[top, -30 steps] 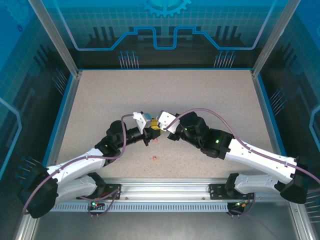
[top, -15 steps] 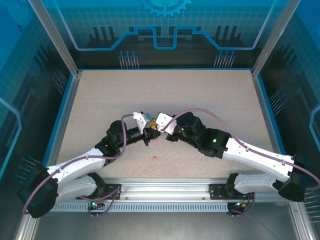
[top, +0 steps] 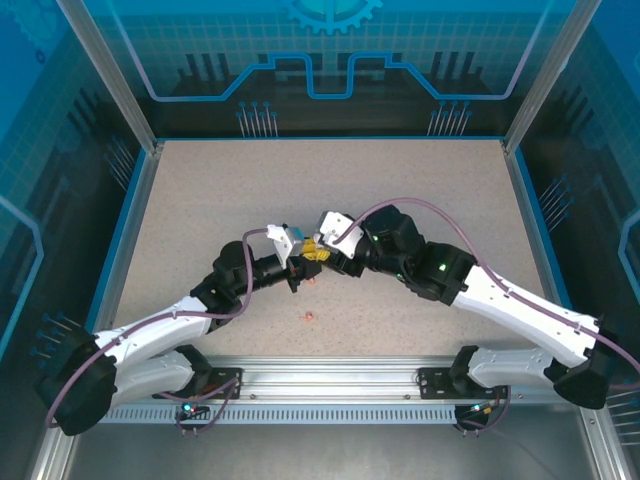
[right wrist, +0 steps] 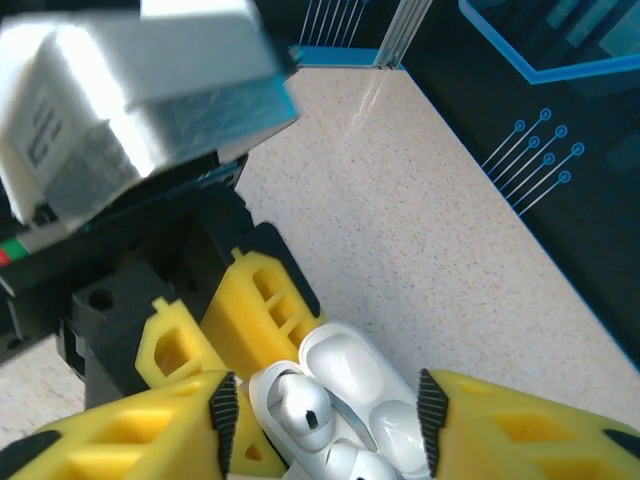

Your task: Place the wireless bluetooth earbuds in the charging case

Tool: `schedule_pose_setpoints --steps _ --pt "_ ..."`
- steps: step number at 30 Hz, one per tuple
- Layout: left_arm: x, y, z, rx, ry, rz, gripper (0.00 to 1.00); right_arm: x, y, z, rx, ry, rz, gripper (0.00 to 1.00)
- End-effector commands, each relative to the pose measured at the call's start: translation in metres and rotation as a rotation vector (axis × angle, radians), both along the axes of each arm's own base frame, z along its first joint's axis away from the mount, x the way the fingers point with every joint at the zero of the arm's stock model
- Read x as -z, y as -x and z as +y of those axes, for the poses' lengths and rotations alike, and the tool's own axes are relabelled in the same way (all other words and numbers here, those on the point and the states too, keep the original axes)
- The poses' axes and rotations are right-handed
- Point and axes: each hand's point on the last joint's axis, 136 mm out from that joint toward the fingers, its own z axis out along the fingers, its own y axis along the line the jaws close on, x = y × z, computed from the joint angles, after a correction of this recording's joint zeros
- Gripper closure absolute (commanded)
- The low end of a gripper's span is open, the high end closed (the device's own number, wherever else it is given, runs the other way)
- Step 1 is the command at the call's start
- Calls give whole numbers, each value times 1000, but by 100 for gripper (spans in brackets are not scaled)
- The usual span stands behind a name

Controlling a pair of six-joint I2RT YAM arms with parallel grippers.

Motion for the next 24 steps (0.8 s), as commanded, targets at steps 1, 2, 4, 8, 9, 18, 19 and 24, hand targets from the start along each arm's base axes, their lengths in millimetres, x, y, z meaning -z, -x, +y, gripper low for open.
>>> schedule_pose_setpoints --steps 1,2,4,8,9,18,19,24 --pt "-21 1 -2 11 52 -47 100 -39 7 -12 -7 -129 40 35" --pt "-22 2 -2 12 55 -50 100 -45 6 -16 1 -160 52 30" --pt "-22 2 -2 12 58 -51 100 -54 3 -27 30 -217 82 22" --pt "-26 4 -2 21 75 -68 100 -59 -4 -51 97 -330 173 8" --pt "-27 5 -2 24 78 -71 100 -57 -5 -55 111 -358 203 5" --pt "-40 11 -4 59 110 -102 100 -30 -8 -62 81 -580 560 0" --pt "-41 12 -4 64 113 -104 100 -29 -7 -58 59 -600 593 0" --pt "-46 14 -5 78 126 -115 100 -24 -8 -39 -13 -638 727 0"
